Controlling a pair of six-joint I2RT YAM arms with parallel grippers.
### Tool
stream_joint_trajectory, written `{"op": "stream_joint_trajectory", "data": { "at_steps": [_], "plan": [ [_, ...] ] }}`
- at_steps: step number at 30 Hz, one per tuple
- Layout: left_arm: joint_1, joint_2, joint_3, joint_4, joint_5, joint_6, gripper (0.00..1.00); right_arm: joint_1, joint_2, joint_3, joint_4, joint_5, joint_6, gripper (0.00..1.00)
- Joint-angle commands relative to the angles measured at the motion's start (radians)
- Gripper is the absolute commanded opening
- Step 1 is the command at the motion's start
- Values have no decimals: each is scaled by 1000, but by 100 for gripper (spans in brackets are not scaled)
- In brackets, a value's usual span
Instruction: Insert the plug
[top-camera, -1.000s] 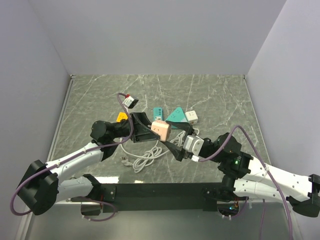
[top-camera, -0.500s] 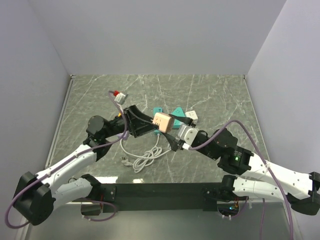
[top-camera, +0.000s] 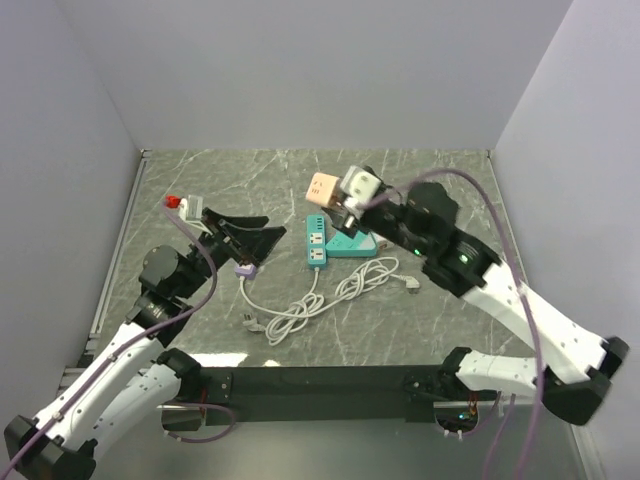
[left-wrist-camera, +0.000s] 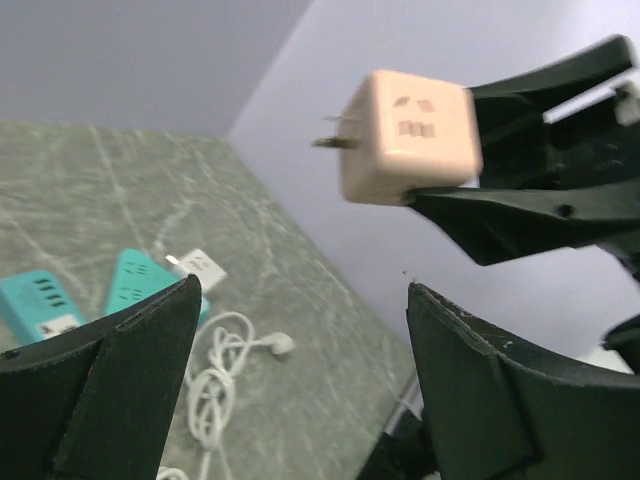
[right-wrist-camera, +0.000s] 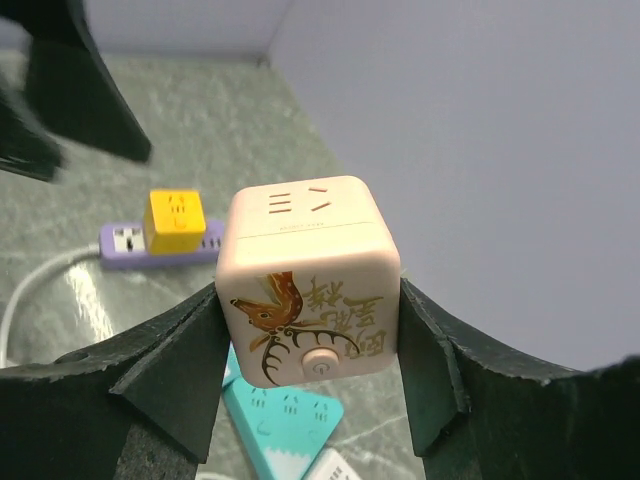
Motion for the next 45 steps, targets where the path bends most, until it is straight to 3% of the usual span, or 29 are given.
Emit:
{"op": "stream_joint_trajectory", "data": {
  "at_steps": [1,10,20,29,45],
  "plan": [
    [5,-28,-6,-77,-116,142,89,-58,129,107,-184,-133,40,0],
    [41,124,-9,-87,-117,219,89,-102,448,253,-437,-181,25,0],
    [76,256,-54,27,-38,205,88,-105,753,358,-534,-89,-10,0],
    [98,298,-65,65,-1,214,88,-105,799,376,-511,-16,-93,0],
    [121,356,-61,91,38,225,88,-102,830,308,-431,-60,-158,0]
  ]
}}
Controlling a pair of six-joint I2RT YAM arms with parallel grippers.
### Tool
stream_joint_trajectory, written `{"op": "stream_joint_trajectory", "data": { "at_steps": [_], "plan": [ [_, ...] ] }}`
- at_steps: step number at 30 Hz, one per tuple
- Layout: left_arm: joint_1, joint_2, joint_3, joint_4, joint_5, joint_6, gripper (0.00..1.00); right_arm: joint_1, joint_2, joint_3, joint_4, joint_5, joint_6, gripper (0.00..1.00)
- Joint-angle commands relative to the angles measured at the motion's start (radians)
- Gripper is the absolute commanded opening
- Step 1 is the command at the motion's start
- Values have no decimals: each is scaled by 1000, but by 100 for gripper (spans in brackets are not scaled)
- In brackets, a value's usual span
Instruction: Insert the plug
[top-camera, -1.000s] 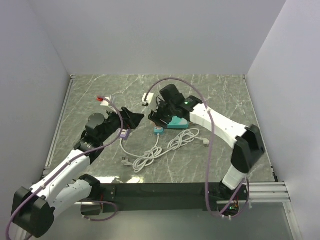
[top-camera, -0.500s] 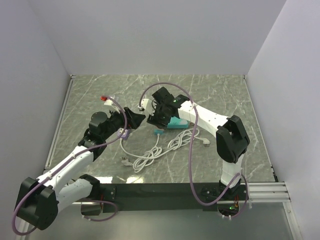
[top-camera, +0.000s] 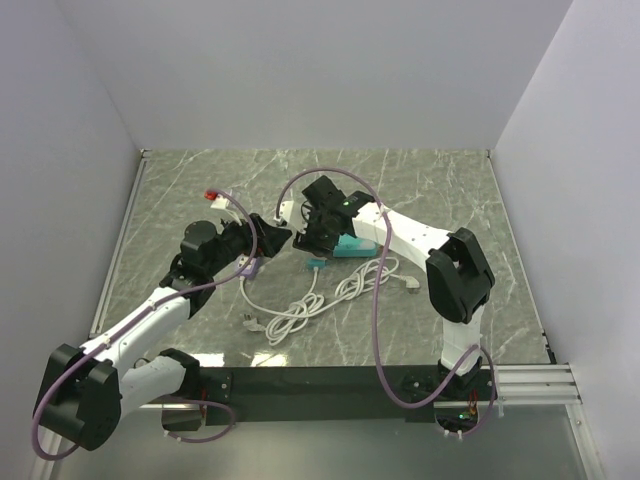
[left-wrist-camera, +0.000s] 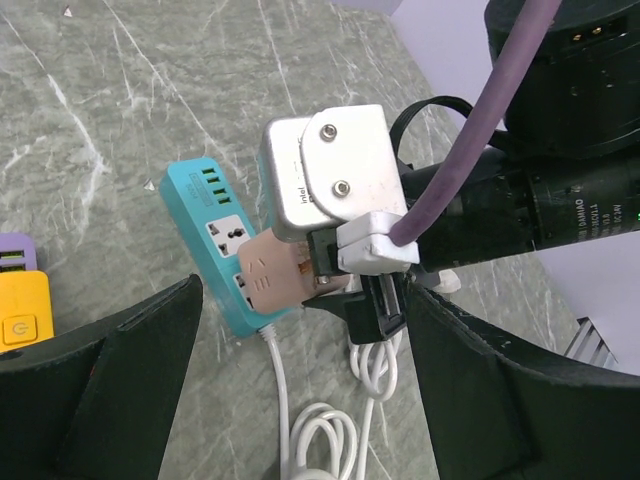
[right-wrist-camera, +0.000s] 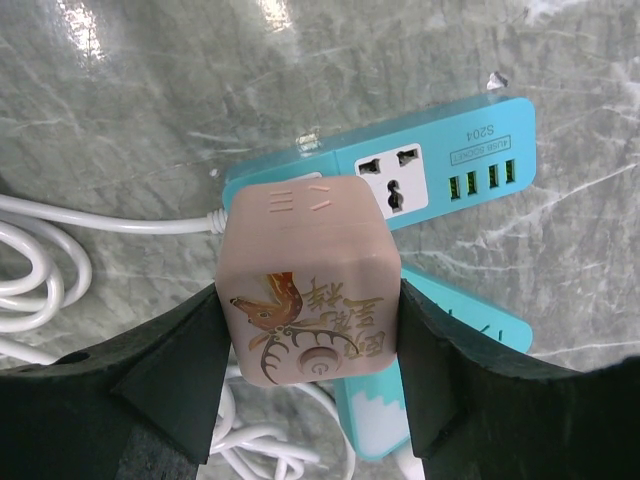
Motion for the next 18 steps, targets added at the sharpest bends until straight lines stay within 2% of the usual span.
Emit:
{"op": "stream_joint_trajectory", "data": {
  "at_steps": [1,18],
  "plan": [
    [8,3,-5,51,25,21,88,-2,-7,-9,64,-14,-23,0],
    [26,44,-8,68,41,24,88,67,7,14,65,30,-49,0]
  ]
}}
